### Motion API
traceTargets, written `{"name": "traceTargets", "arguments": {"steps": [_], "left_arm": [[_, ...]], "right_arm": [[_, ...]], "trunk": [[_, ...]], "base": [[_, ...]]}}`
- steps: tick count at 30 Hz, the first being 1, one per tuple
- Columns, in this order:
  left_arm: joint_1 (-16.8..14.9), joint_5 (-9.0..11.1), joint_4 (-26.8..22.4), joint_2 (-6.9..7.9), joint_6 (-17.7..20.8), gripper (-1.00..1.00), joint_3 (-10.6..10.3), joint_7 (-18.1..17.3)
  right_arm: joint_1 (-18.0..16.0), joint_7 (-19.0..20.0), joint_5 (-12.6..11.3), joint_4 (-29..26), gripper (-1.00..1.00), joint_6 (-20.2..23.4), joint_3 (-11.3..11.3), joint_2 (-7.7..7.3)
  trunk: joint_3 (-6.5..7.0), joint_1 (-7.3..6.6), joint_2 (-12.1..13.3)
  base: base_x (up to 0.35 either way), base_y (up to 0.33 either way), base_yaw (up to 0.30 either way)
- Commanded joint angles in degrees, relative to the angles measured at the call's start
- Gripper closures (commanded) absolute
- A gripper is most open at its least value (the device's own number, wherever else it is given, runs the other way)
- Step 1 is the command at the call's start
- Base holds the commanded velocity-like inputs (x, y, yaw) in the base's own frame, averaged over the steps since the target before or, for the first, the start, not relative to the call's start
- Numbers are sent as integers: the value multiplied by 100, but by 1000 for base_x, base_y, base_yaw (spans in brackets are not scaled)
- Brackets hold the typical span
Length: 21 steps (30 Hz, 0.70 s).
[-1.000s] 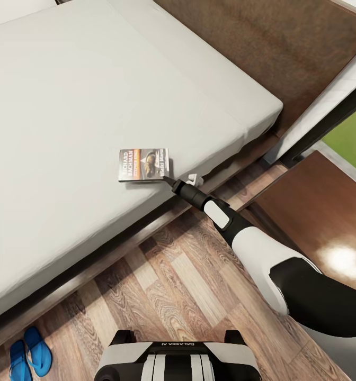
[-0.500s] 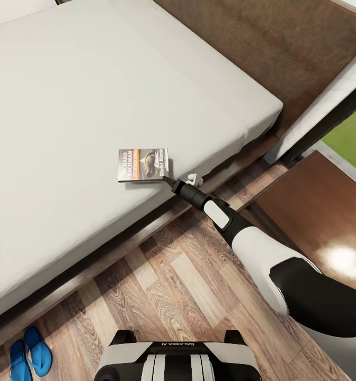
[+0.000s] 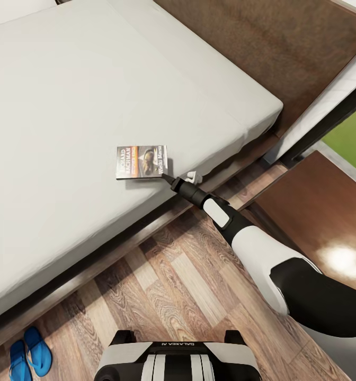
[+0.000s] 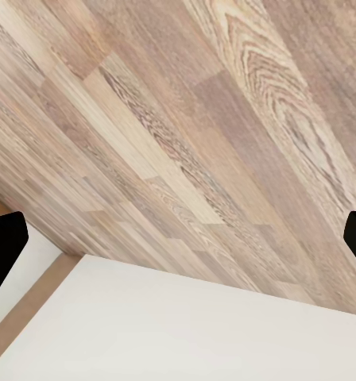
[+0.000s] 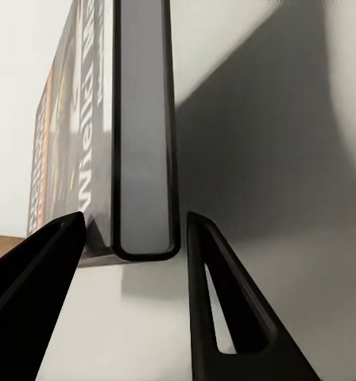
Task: In the bedroom, move the book from the bed onto either nightstand, and place the two sandals side by side next to the bed.
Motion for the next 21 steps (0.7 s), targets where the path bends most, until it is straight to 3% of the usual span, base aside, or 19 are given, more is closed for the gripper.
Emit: {"name": "traceTargets", "arguments": {"steps": [1,9,21], "left_arm": [[0,61,0,1,-18,-100,-48,15],[0,61,0,1,-18,-100,-48,15],[0,65,0,1,-18,-100,-48,15]], "right_arm": [[-4,14,-56,1,100,35,7,0],[-4,14,-56,-7,100,38,13,0],[-4,16,-56,0,100,38,15,0]], "trunk": [[-2,0,-1],[-2,0,-1],[213,-264,480]], "base": [[0,0,0],[0,0,0],[0,0,0]]}}
